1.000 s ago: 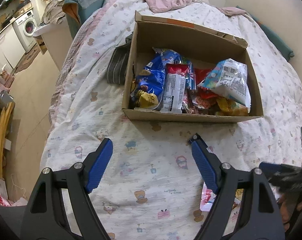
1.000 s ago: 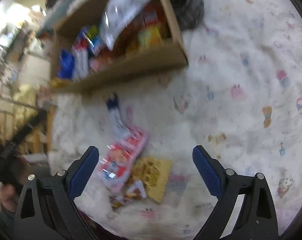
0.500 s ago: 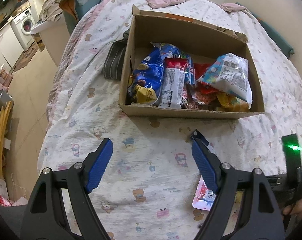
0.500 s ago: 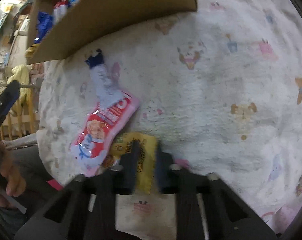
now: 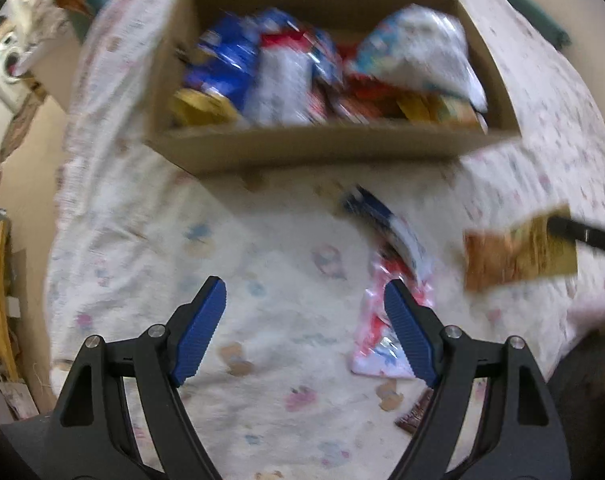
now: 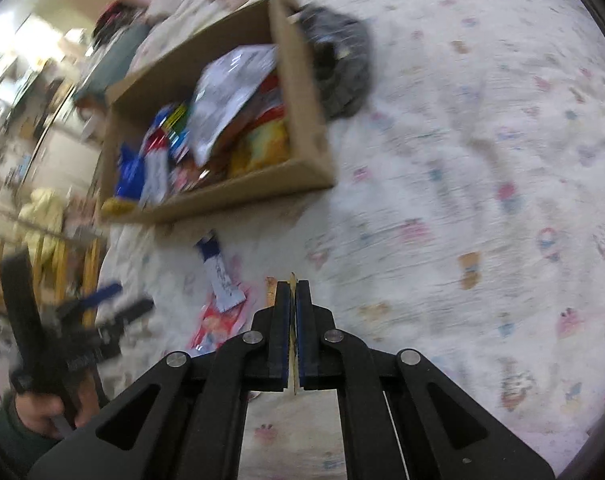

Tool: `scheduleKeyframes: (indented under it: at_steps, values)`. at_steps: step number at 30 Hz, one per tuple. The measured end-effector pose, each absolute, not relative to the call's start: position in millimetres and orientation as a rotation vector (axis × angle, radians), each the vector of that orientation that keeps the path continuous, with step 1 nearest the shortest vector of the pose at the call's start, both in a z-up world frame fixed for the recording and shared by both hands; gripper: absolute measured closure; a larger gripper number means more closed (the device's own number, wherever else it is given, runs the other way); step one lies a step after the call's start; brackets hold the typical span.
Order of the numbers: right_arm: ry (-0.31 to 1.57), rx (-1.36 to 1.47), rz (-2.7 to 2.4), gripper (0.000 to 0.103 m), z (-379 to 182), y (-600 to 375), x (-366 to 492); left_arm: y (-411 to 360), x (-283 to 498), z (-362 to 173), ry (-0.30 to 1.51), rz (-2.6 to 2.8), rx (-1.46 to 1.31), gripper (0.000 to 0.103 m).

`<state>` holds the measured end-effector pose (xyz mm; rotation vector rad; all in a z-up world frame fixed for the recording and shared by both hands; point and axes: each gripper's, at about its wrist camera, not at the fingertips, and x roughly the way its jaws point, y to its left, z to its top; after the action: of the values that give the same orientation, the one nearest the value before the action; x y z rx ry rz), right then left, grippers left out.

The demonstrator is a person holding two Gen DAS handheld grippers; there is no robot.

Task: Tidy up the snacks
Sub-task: 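Grasp the yellow peanut pack with the right tool while the left tool grasps the pink crab-stick pack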

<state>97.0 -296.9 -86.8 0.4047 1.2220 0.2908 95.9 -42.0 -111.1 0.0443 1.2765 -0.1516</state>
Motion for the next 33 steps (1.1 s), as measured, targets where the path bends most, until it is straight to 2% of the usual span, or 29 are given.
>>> scheduleKeyframes:
  at_steps: [9, 12, 15, 16, 22, 33]
  values:
    - [1.228, 0.417, 0.288, 0.101, -92.9, -306.2, 93.8, -93.7, 92.5, -161.4, 1.452, -0.263, 0.074, 0.024]
    - [1.229, 0.420, 0.283, 0.101, -93.4, -309.0, 89.6, -102.7, 97.3, -170.1, 1.453, -0.252, 0.107, 0.025]
    - [1.228, 0.424, 0.283, 0.101, -94.0, -310.3, 89.3, -107.2, 99.5, -171.6, 1.434, -0.238, 0.144, 0.036]
    - [1.229, 0.425, 0.286, 0.101, -94.3, -309.9, 89.5, -108.0, 99.0, -171.7, 1.430, -0.238, 0.151, 0.046]
    - [1.210, 0.419, 0.324, 0.101, -85.7, -302.1, 90.6, -102.8, 92.2, -159.3, 1.408, -0.263, 0.148, 0.052]
    - [1.090, 0.393, 0.476, 0.101, -43.6, -270.0, 82.1, -64.3, 45.0, -111.9, 1.347, -0.200, 0.085, 0.052]
